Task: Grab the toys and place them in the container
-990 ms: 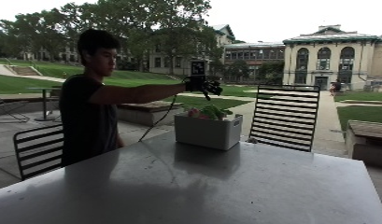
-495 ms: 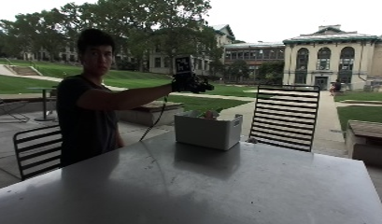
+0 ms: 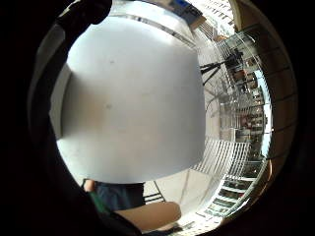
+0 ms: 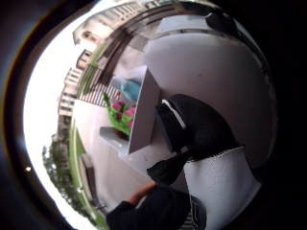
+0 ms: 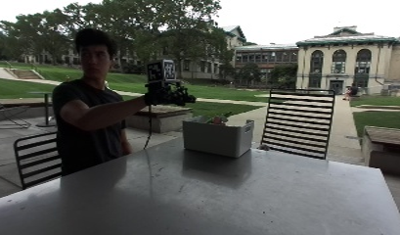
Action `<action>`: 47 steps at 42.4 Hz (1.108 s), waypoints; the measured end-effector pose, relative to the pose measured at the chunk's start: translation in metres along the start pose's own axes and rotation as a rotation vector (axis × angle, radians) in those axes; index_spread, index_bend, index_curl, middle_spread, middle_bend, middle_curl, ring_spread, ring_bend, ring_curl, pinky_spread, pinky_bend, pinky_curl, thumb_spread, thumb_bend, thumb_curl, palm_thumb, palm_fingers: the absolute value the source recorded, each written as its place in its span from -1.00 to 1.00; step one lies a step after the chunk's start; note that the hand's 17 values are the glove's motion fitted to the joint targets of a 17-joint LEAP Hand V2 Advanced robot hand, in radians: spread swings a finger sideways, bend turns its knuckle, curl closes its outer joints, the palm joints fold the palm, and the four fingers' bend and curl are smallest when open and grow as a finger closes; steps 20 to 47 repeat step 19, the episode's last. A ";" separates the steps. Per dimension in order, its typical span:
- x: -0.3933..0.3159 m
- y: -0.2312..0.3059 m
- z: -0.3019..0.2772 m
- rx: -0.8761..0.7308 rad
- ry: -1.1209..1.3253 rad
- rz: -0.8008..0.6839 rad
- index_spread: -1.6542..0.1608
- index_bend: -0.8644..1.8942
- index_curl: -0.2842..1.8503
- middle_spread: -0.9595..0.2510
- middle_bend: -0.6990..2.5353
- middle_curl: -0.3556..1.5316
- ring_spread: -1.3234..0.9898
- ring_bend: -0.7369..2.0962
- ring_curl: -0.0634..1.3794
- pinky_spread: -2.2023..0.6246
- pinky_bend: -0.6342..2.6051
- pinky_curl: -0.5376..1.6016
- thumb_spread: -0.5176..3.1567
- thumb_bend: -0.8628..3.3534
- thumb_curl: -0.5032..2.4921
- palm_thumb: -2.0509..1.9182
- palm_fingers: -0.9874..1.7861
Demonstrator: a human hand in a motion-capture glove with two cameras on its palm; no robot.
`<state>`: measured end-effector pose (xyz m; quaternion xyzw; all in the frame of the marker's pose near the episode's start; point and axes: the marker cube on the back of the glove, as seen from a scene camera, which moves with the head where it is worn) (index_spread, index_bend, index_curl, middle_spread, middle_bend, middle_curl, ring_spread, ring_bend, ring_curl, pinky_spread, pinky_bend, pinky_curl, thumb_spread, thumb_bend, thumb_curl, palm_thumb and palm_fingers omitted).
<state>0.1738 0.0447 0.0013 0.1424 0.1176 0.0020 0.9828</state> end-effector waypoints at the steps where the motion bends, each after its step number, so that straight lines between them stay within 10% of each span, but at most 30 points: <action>1: 0.001 0.007 0.001 -0.001 -0.011 0.013 0.50 -0.09 -0.35 0.47 -0.34 -0.07 -0.06 -0.10 -0.60 0.45 -0.09 -0.24 0.03 -0.60 -0.41 0.03 -0.31; 47: 0.079 0.042 0.026 -0.012 0.001 0.110 0.51 -0.14 -0.33 0.46 -0.36 -0.10 -0.09 -0.15 -0.59 0.47 -0.18 -0.25 0.05 -0.59 -0.45 0.03 -0.28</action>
